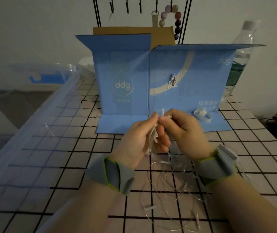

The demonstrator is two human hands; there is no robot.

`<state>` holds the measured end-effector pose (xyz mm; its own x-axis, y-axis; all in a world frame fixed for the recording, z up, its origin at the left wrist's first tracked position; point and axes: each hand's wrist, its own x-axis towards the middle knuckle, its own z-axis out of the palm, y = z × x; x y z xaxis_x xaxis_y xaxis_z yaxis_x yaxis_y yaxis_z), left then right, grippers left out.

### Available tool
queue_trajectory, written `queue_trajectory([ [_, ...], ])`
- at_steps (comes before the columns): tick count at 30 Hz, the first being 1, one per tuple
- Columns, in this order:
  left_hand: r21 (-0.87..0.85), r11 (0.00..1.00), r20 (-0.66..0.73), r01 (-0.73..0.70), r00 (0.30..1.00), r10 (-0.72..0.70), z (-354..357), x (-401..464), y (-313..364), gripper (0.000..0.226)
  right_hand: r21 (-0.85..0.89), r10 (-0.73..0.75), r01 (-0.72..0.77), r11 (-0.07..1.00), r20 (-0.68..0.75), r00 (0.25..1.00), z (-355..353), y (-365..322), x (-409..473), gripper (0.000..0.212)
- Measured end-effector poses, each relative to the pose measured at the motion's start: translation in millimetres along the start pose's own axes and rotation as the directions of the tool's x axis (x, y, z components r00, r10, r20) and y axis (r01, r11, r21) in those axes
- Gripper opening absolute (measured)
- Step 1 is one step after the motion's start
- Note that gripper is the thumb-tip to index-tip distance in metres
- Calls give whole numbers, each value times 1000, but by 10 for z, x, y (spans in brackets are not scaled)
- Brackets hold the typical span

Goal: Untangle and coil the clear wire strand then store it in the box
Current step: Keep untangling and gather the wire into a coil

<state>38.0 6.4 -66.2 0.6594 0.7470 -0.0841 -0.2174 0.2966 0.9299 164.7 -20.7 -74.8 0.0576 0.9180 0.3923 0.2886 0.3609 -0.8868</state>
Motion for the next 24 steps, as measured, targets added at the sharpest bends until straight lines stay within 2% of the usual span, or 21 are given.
queue_trajectory([
  [3, 16, 993, 41, -115, 993, 114, 1, -9, -28, 41, 193, 24, -26, 981, 11, 1000, 15, -95, -21, 31],
  [6, -13, 987, 100, -163, 982, 163, 11, -41, -10, 21, 265, 92, -90, 960, 7, 996, -19, -130, -11, 32],
  [10, -50, 987, 42, -155, 987, 157, 0, -19, -9, 23, 106, 91, -96, 990, 50, 995, -69, -69, 5, 34],
  [14, -324, 914, -28, -243, 968, 248, -104, 5, 89, 34, -53, 140, -135, 989, 101, 985, -139, 15, 20, 31],
  [16, -414, 866, -82, -281, 959, 272, -157, 3, 135, 39, -147, 179, -160, 976, 130, 975, -154, 49, 31, 31],
  [17, -430, 854, -96, -293, 955, 279, -166, 0, 148, 40, -247, 175, -138, 959, 136, 975, -154, 71, 28, 29],
  [18, -423, 855, -94, -299, 954, 286, -164, -4, 152, 40, -399, 161, -91, 912, 146, 976, -149, 108, 19, 27],
  [20, -362, 884, -67, -296, 954, 292, -122, -15, 146, 40, -713, 166, 15, 701, 183, 969, -112, 165, -20, 19],
  [21, -339, 894, -64, -293, 955, 289, -96, -15, 133, 38, -784, 192, 31, 620, 189, 963, -75, 135, -34, 18],
  [24, -319, 904, -60, -284, 958, 280, -29, -17, 113, 27, -862, 227, 90, 498, 230, 946, -20, 57, -57, 32],
])
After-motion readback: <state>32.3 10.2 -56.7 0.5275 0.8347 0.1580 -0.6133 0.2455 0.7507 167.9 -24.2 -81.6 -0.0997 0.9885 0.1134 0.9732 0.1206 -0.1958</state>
